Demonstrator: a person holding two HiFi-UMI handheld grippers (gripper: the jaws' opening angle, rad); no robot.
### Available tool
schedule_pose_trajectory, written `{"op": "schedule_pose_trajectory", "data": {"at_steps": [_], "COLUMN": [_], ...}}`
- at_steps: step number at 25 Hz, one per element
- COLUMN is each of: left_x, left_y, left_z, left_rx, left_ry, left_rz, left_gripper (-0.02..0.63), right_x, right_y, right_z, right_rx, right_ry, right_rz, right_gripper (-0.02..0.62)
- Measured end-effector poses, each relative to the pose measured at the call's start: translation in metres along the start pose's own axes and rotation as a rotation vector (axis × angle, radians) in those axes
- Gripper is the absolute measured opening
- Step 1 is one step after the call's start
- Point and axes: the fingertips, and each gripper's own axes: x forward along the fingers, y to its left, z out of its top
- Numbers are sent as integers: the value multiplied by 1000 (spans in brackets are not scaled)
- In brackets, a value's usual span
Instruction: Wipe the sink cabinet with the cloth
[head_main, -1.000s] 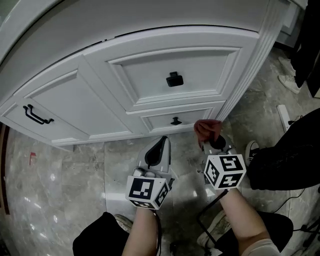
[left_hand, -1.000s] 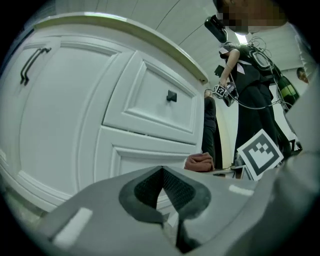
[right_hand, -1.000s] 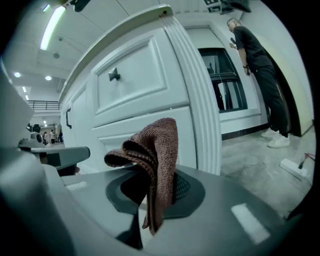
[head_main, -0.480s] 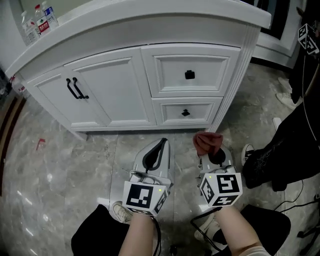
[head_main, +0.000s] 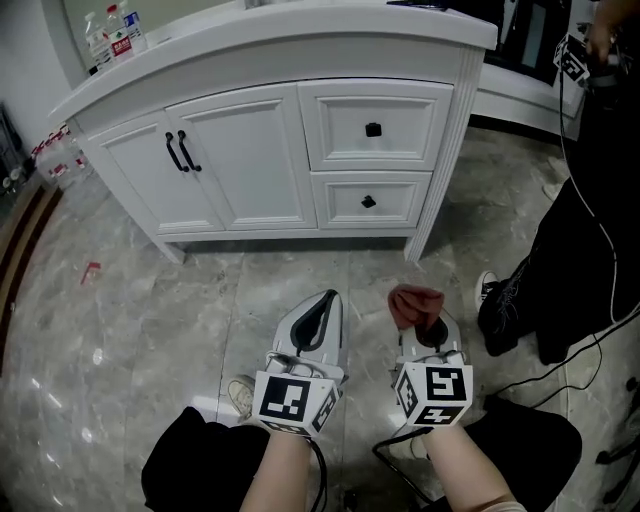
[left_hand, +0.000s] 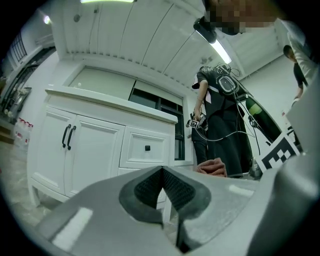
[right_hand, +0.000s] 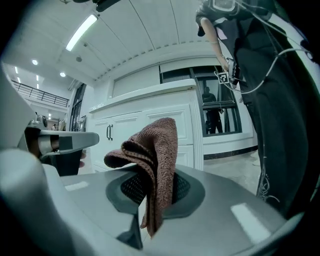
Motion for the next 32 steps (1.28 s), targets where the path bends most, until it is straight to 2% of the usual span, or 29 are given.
{"op": "schedule_pose_trajectory", "data": {"at_steps": [9, 12, 23, 32], "left_x": [-30, -35, -32, -33], "left_y": [-35, -36, -40, -42], "left_z": [4, -1, -5, -7], "left_rx": [41, 39, 21, 20], "left_ry": [-6, 5, 9, 10], "left_rz": [-29, -20, -33, -36], "left_gripper": [0, 0, 0, 0], "right_x": [-41, -43, -45, -46], "right_y": [13, 10, 11, 10], "right_z": [7, 6, 8, 0], "right_rx": [-16, 17, -14, 3], "right_ry": [-44, -37, -44, -31], "right_rz": [15, 15, 13, 12], "right_gripper": [78, 78, 78, 78]}}
